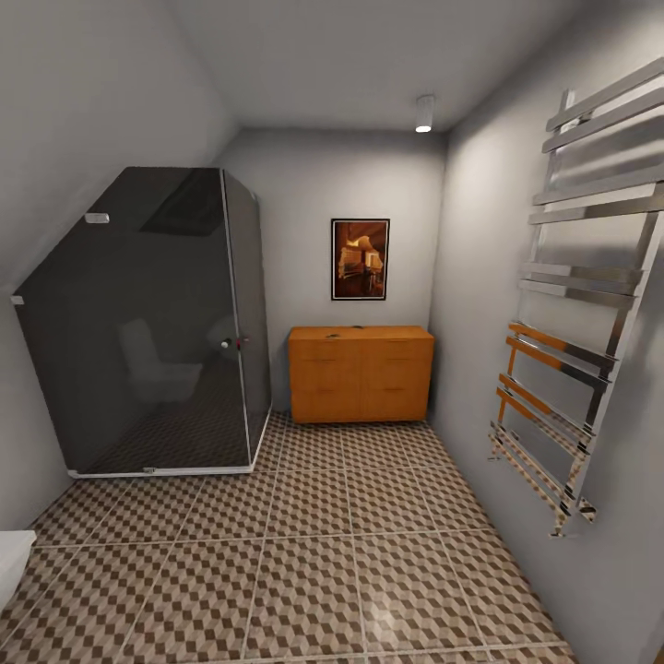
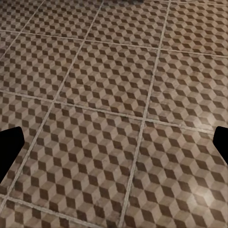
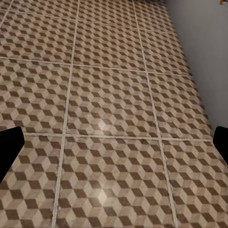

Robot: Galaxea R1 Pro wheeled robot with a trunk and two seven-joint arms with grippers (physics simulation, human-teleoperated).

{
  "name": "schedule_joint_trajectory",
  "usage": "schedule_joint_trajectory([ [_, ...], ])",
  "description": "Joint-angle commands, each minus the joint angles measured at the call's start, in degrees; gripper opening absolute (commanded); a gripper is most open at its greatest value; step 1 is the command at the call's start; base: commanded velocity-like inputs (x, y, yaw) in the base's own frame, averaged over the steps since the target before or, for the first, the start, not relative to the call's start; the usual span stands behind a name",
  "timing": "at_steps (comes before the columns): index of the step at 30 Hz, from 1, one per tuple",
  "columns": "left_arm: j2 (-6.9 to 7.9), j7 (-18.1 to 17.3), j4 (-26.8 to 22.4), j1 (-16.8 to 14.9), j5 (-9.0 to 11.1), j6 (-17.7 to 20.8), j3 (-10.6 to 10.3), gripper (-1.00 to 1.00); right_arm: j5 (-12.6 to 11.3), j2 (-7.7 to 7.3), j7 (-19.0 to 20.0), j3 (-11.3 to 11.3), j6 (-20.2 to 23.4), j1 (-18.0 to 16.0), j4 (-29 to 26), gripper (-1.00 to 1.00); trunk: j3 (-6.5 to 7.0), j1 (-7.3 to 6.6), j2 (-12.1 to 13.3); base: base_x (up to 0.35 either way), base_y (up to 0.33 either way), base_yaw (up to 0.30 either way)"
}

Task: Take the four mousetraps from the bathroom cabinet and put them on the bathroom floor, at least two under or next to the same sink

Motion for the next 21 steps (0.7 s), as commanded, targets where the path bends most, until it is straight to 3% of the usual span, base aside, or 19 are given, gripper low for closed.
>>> schedule_joint_trajectory([
  [1, -0.02, 0.43, 0.20, -0.06, -0.27, -0.18, -0.33, 1.00, 0.01, 0.04, -0.42, 0.47, -0.24, -0.08, 0.24, 1.00, -0.03, 0.03, -0.05, 0.000, 0.000, 0.000],
  [21, 0.02, 0.43, 0.20, -0.06, -0.27, -0.18, -0.27, 1.00, -0.08, 0.12, -0.42, 0.46, -0.38, -0.08, 0.24, 1.00, -0.49, 0.03, -0.05, 0.000, 0.000, 0.000],
])
